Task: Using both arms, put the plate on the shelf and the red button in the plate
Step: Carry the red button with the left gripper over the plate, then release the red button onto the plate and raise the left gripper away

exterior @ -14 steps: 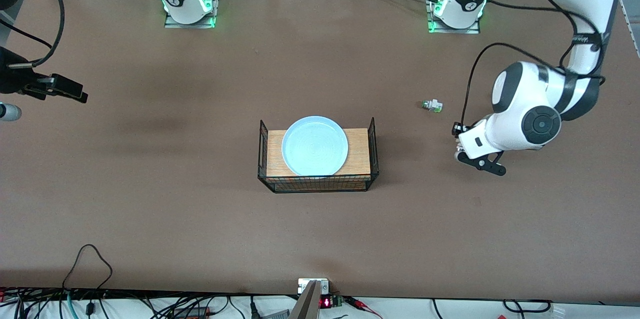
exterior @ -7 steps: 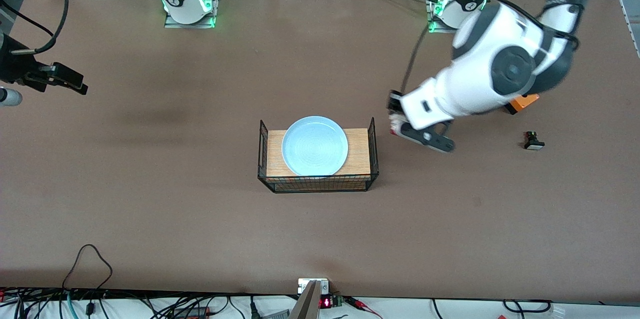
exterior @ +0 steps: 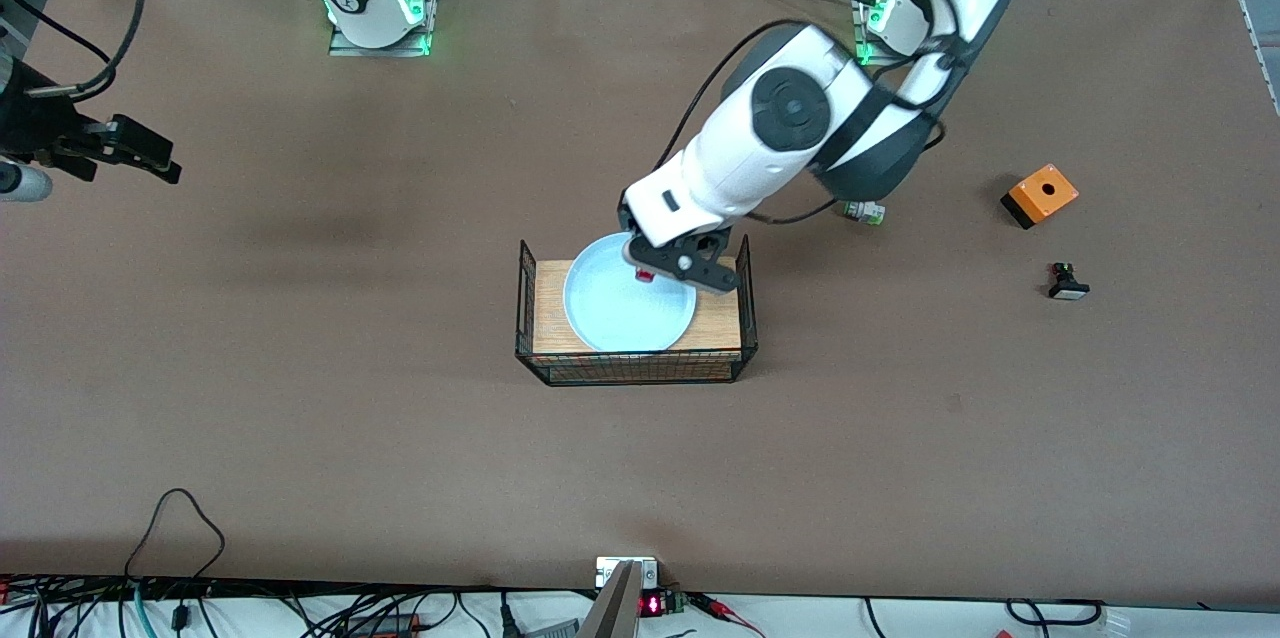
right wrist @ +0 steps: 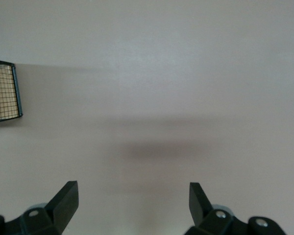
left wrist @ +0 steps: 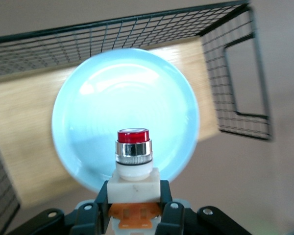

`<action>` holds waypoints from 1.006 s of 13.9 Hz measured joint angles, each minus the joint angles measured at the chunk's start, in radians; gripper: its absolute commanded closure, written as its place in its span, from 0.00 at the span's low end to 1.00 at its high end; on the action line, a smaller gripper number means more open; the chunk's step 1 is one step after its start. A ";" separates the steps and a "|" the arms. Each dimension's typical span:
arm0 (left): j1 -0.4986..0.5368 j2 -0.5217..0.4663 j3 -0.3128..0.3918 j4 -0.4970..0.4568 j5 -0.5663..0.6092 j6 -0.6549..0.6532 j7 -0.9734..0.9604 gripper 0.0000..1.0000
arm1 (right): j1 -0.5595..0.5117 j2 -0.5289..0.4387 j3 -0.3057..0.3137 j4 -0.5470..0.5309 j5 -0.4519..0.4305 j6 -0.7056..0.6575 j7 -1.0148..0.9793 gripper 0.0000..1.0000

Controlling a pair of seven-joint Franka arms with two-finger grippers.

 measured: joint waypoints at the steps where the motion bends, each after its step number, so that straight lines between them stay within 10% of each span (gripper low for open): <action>1: -0.009 0.030 0.003 0.004 0.043 0.022 -0.001 0.88 | 0.005 0.000 0.002 0.000 -0.001 0.000 0.000 0.00; 4: -0.031 0.076 0.005 0.018 0.107 0.044 -0.001 0.74 | 0.006 0.000 0.001 0.000 -0.002 0.000 0.000 0.00; 6: -0.045 0.082 0.007 0.019 0.118 0.044 -0.001 0.00 | 0.005 0.000 -0.001 0.000 -0.002 0.000 0.000 0.00; 14: -0.046 0.066 0.015 0.054 0.170 -0.014 -0.002 0.00 | 0.005 0.000 -0.001 0.000 -0.002 0.000 0.000 0.00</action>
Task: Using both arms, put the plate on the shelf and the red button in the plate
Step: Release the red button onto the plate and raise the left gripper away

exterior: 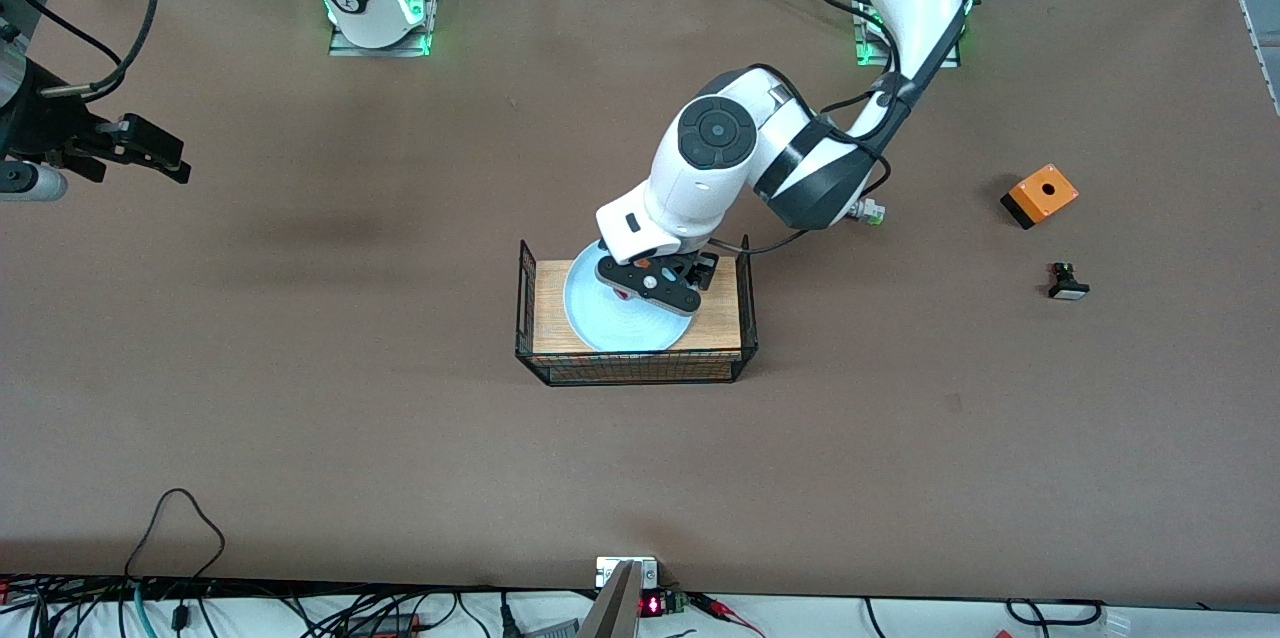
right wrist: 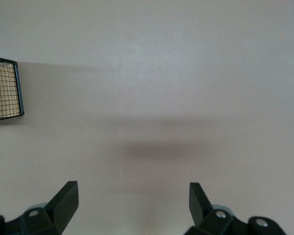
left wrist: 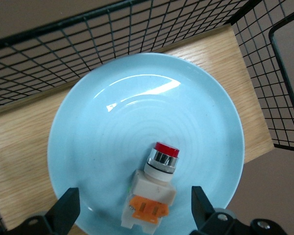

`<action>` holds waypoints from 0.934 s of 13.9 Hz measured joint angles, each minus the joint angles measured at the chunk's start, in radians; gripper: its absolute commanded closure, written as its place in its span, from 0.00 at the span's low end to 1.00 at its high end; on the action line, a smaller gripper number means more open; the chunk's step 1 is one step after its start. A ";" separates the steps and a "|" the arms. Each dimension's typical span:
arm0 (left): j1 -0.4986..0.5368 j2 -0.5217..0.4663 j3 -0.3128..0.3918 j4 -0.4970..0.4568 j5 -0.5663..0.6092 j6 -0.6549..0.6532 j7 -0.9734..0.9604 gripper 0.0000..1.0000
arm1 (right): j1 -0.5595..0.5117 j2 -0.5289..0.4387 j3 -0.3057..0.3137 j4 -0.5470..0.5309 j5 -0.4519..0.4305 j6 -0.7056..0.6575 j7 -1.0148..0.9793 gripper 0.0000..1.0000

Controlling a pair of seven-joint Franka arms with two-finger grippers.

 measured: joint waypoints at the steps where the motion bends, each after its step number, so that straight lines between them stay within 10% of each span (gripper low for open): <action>1: 0.005 -0.019 0.001 0.016 0.000 -0.050 -0.001 0.00 | 0.000 0.000 0.000 0.000 0.000 0.000 0.000 0.00; 13: 0.434 -0.397 0.024 0.035 -0.009 -0.696 0.085 0.00 | -0.001 0.000 -0.001 0.001 -0.001 0.000 -0.001 0.00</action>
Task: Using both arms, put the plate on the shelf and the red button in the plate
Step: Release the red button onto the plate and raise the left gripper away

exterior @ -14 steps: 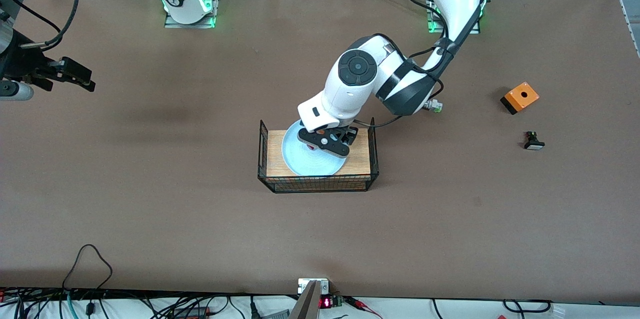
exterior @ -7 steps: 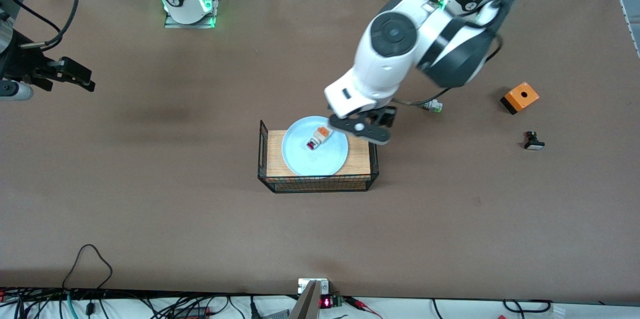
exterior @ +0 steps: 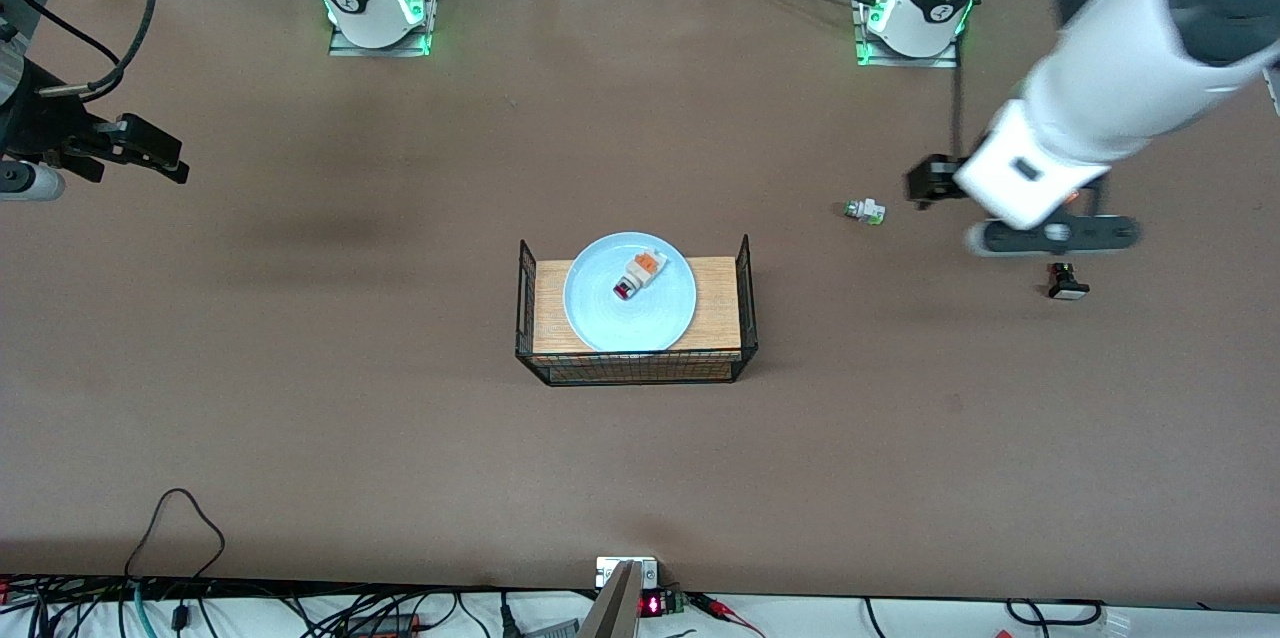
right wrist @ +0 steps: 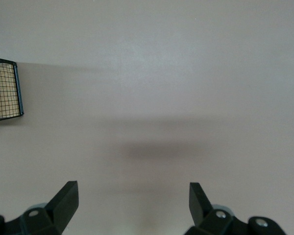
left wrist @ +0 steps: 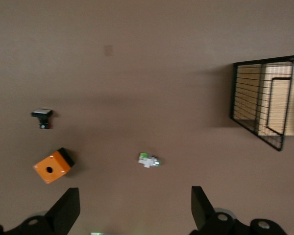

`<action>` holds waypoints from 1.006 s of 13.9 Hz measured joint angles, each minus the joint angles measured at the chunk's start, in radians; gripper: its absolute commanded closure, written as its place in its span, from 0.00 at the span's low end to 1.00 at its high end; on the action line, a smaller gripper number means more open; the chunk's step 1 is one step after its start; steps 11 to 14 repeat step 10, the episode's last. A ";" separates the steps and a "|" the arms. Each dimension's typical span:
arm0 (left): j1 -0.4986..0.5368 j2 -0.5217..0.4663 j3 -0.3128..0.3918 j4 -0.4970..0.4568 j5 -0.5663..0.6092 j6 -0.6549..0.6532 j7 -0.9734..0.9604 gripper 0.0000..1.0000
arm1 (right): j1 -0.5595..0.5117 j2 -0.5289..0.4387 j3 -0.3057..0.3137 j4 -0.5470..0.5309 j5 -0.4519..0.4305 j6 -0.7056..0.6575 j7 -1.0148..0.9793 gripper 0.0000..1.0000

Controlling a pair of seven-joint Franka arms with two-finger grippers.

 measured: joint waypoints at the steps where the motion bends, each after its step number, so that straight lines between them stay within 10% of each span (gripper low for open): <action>1: 0.001 -0.025 0.036 -0.021 -0.003 -0.001 0.042 0.00 | 0.000 0.000 0.000 0.000 0.000 0.000 0.000 0.00; 6: -0.131 -0.227 0.346 -0.310 -0.075 0.179 0.248 0.00 | 0.001 0.000 0.000 0.000 0.000 0.000 -0.002 0.00; 14: -0.136 -0.281 0.372 -0.392 -0.079 0.202 0.256 0.00 | 0.001 -0.001 0.000 0.000 0.000 0.000 -0.003 0.00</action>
